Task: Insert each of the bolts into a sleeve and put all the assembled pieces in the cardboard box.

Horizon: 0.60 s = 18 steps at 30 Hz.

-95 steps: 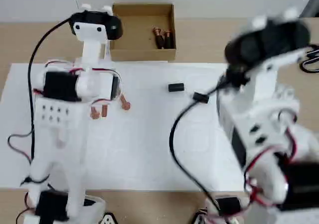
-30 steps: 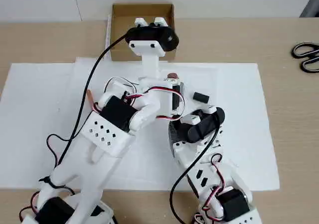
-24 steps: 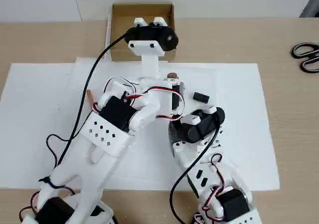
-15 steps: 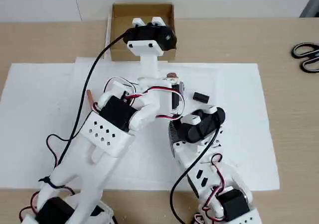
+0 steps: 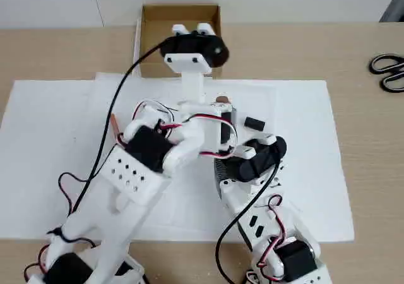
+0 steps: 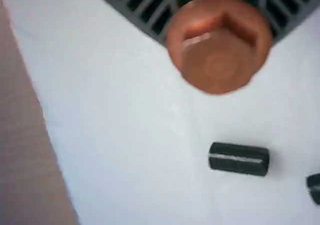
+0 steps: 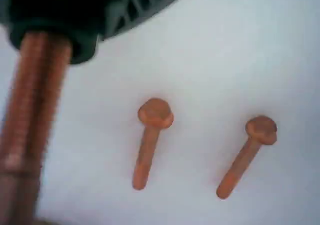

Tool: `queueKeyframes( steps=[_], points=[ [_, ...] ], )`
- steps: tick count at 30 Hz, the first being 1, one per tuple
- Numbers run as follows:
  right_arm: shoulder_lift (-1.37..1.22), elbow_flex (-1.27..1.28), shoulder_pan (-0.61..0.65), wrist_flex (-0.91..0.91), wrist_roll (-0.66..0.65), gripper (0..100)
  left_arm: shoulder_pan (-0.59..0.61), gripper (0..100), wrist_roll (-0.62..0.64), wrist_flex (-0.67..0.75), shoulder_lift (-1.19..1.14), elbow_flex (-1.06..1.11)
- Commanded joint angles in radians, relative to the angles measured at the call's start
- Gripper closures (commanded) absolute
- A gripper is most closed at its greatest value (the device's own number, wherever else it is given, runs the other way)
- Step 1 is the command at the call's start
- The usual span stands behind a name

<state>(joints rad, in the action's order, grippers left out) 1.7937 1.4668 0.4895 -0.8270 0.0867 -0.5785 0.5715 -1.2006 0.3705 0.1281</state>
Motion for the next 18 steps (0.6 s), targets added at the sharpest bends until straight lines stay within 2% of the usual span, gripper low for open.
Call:
queueKeyframes(
  steps=[1,18],
  points=[
    [0.019,-0.008,0.004,0.031,0.008,99.5,-0.008,99,0.008,-0.002,0.089,-0.042],
    [0.019,-0.008,0.002,0.031,0.008,99.5,-0.003,99,0.002,0.046,0.089,0.061]
  ],
)
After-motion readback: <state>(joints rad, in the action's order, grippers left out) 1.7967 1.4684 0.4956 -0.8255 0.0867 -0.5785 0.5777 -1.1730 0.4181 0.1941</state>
